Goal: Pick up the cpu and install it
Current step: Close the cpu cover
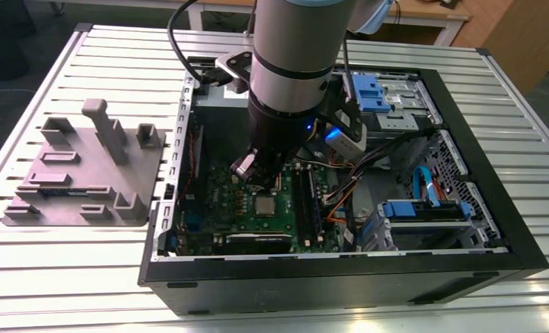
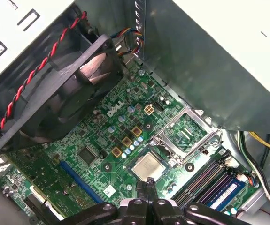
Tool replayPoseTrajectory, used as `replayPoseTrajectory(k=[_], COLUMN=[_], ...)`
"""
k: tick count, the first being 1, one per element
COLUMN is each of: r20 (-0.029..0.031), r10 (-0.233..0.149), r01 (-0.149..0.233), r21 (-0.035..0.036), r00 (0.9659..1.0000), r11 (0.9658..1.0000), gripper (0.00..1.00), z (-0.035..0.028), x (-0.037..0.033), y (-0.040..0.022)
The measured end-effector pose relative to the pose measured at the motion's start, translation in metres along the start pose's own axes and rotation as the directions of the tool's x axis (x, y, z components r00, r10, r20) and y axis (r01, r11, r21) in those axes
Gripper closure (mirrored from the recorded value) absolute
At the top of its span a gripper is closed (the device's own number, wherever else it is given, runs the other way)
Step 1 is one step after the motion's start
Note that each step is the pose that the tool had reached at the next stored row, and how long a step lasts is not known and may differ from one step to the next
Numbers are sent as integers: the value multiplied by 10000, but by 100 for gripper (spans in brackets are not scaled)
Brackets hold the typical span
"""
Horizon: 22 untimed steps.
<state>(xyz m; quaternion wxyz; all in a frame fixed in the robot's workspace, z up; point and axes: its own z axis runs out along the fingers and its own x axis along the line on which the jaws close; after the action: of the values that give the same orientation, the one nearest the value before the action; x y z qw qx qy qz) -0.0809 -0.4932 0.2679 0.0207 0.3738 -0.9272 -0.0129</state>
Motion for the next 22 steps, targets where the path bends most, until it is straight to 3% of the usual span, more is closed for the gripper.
replayPoseTrajectory(k=[6,12,13,16,17,19,22], r20=[-9,-41,16,422,483,478,452], r10=[-282,-1273,-1335,-1452,-1513,-1834,-2374], r01=[282,1273,1335,1467,1532,1853,2392], r21=[6,23,-22,-341,-388,-387,-376], r00=[9996,9919,9910,9885,9873,9819,9704], r11=[9996,9919,9910,9886,9874,9819,9703], gripper=[89,89,89,89,89,89,89], z=[1,2,3,4,9,24,43], x=[0,-1,-3,-9,-10,-10,-11], y=[0,-1,-3,-9,-10,-9,-11])
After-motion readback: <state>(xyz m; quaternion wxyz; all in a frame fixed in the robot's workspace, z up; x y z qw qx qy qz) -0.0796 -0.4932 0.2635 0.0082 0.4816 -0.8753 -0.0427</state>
